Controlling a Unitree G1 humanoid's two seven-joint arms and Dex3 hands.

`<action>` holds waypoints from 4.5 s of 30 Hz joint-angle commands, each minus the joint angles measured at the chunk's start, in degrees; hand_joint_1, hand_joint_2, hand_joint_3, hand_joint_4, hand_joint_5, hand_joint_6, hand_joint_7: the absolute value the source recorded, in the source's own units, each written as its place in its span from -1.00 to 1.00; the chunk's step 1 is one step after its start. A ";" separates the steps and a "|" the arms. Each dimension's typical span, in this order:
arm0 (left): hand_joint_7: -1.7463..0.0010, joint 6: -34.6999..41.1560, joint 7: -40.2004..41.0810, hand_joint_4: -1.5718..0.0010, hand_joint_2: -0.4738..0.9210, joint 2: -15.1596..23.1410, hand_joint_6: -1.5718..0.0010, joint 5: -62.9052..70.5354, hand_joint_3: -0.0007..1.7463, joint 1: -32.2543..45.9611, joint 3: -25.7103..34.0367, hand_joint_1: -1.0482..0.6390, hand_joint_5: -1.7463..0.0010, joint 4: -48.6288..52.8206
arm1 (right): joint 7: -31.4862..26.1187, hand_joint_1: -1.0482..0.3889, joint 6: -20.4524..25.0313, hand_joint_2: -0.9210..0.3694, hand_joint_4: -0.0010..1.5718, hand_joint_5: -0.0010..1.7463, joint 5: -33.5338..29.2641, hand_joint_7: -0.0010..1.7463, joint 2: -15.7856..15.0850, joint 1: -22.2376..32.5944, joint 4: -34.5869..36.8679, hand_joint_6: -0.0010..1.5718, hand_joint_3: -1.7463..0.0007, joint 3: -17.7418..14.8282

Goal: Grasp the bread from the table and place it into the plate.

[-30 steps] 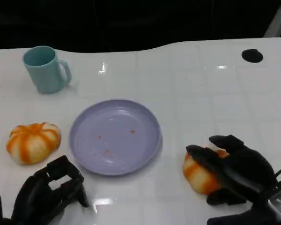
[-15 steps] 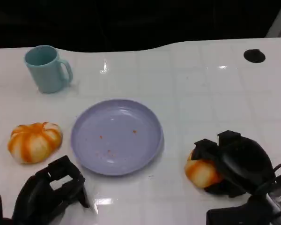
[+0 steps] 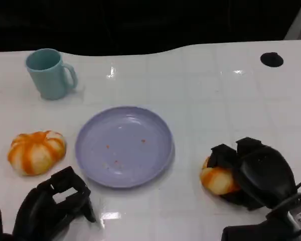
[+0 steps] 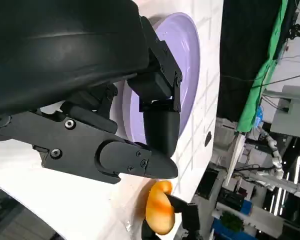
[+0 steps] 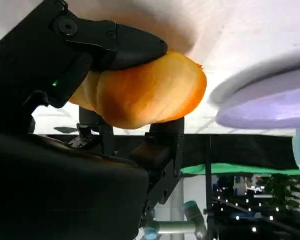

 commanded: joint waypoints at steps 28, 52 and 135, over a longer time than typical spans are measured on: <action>-0.60 1.06 0.73 -0.01 1.00 0.32 0.10 0.64 -0.82 1.65 0.00 -0.37 -0.90 0.13 | -5.41 0.18 -9.94 0.01 0.32 1.00 8.59 0.87 18.44 -18.78 15.55 0.00 -0.54 0.67; -0.60 1.99 0.34 0.01 1.00 0.33 0.09 0.25 -0.82 1.94 0.21 -0.35 -0.94 -0.36 | 5.26 0.03 -14.65 -0.72 -0.42 -0.55 14.28 -0.79 22.14 -27.02 33.45 -0.22 0.52 2.04; -0.65 2.53 0.54 0.04 1.00 0.02 0.14 0.02 -0.80 1.99 -0.10 -0.34 -0.95 -2.25 | 65.82 0.04 -17.21 -0.51 -0.22 1.00 78.35 0.76 15.90 30.13 -22.09 -0.34 -0.10 -23.00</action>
